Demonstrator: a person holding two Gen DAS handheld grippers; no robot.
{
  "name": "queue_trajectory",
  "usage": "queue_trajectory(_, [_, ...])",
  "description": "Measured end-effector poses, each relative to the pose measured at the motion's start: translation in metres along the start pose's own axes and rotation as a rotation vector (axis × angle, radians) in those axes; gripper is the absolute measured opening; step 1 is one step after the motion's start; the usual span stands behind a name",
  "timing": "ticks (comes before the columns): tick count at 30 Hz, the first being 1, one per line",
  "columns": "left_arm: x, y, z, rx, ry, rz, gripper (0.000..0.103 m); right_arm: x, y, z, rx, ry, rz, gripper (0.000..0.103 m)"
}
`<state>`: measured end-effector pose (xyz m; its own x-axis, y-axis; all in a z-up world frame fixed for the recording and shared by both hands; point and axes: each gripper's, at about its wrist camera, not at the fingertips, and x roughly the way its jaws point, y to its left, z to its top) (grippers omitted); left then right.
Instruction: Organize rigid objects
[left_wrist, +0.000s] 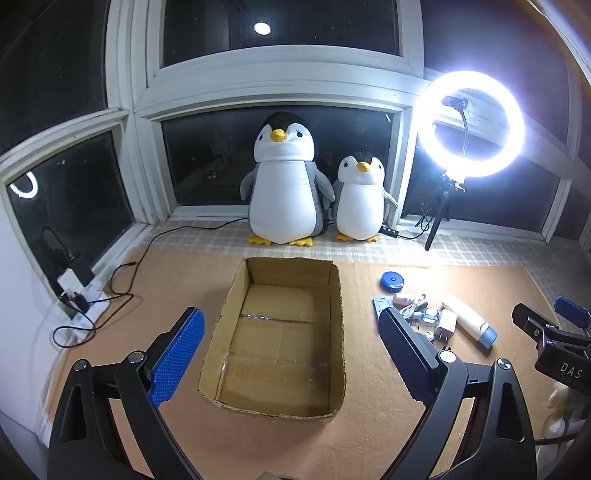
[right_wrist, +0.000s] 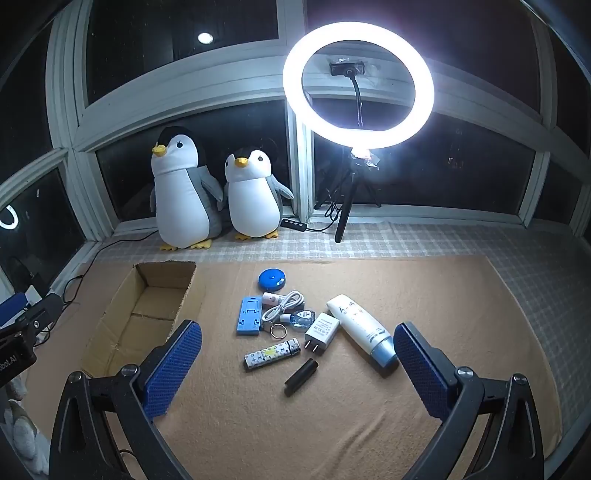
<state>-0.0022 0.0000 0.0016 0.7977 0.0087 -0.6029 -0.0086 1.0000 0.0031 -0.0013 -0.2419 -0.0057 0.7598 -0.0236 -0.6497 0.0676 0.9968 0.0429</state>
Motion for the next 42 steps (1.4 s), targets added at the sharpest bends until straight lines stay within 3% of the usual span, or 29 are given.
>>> queue_trajectory(42, [-0.0004,0.0015,0.0011,-0.004,0.001,-0.003,0.096,0.0009,-0.0018,0.0043,-0.001,0.008,0.000,0.103])
